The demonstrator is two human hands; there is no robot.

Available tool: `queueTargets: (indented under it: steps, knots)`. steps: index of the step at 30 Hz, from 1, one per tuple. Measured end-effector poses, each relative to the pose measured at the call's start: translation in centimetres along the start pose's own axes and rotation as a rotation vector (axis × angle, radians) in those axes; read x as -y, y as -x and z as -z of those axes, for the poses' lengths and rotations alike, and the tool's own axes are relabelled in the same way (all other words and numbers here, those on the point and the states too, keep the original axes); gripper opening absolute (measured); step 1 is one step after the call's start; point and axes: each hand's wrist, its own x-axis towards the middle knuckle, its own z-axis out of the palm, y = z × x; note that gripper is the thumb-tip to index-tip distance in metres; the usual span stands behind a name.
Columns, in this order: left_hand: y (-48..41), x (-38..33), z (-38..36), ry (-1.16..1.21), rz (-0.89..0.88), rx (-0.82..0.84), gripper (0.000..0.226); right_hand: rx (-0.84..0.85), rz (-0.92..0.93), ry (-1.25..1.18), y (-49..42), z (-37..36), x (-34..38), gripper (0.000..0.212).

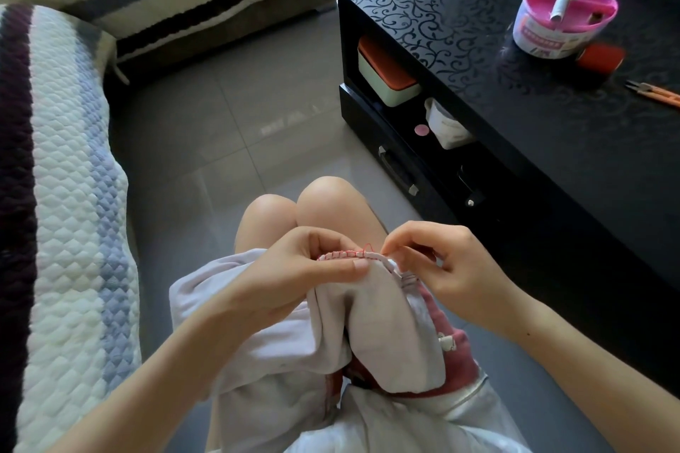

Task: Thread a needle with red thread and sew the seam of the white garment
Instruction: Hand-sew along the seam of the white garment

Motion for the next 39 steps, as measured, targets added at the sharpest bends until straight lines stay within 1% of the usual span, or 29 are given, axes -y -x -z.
queueTargets:
  steps: [3,6,8,9,10,11,12,13,14,16,19,24,27,29,31,34,36,38,39]
  knots:
    - [-0.1,0.0,0.1,0.011,0.005,0.008,0.005,0.004,-0.008,-0.026,-0.1,-0.1,0.0,0.020]
    - [0.0,0.1,0.1,0.034,0.003,0.029,0.012,0.010,-0.017,-0.059,-0.1,-0.2,0.0,0.018]
    - [0.0,0.1,0.1,0.033,0.005,0.035,0.006,0.015,-0.020,-0.084,-0.1,-0.3,0.1,0.017]
    - [-0.1,0.2,0.2,0.020,0.005,0.026,0.011,0.020,-0.023,-0.099,-0.1,-0.3,0.2,0.017]
    - [-0.1,0.3,0.3,0.002,0.005,0.023,0.024,0.024,-0.026,-0.116,-0.1,-0.3,0.2,0.017]
    - [-0.1,0.3,0.2,-0.001,0.008,0.032,0.031,0.026,-0.031,-0.135,-0.1,-0.3,0.3,0.017]
    - [0.0,0.2,0.1,0.009,0.013,0.034,0.026,0.028,-0.037,-0.157,0.0,-0.3,0.4,0.017]
    - [0.0,0.1,0.1,0.025,0.013,0.043,0.014,0.029,-0.045,-0.183,0.0,-0.4,0.5,0.016]
    - [0.0,-0.1,0.0,0.040,0.014,0.053,0.007,0.026,-0.055,-0.217,0.1,-0.6,0.5,0.015]
    - [0.0,-0.2,-0.2,0.040,0.012,0.060,0.012,0.011,-0.080,-0.299,0.2,-0.9,0.6,0.010]
    - [-0.1,-0.1,-0.3,0.026,0.010,0.064,0.008,-0.012,-0.093,-0.367,0.5,-1.4,0.7,0.010]
    - [0.1,-0.2,-0.6,0.038,0.009,0.061,0.006,0.002,-0.114,-0.371,0.7,-1.4,0.7,0.009]
    - [0.2,-0.3,-0.5,0.076,0.006,0.094,0.009,-0.014,-0.115,-0.265,0.8,-0.9,0.1,0.005]
    - [0.2,-0.4,-0.6,0.107,-0.001,0.107,0.014,-0.030,-0.105,-0.215,0.9,-0.7,-0.1,0.008]
    - [0.2,-0.5,-0.9,0.100,-0.026,0.073,0.013,-0.037,-0.101,-0.213,1.0,-0.7,-0.1,0.010]
    - [0.1,-0.5,-1.4,0.024,-0.056,-0.034,0.013,-0.054,-0.095,-0.261,1.1,-1.0,0.3,0.010]
    - [-0.1,-0.4,-1.7,-0.045,-0.077,-0.089,0.013,-0.082,-0.108,-0.315,1.1,-1.4,0.8,0.011]
    - [-0.2,-0.1,-1.9,-0.065,-0.099,-0.140,0.014,-0.123,-0.132,-0.350,1.0,-1.8,1.3,0.013]
    - [-0.3,0.0,-1.9,-0.065,-0.106,-0.161,0.014,-0.140,-0.137,-0.342,0.9,-1.8,1.5,0.011]
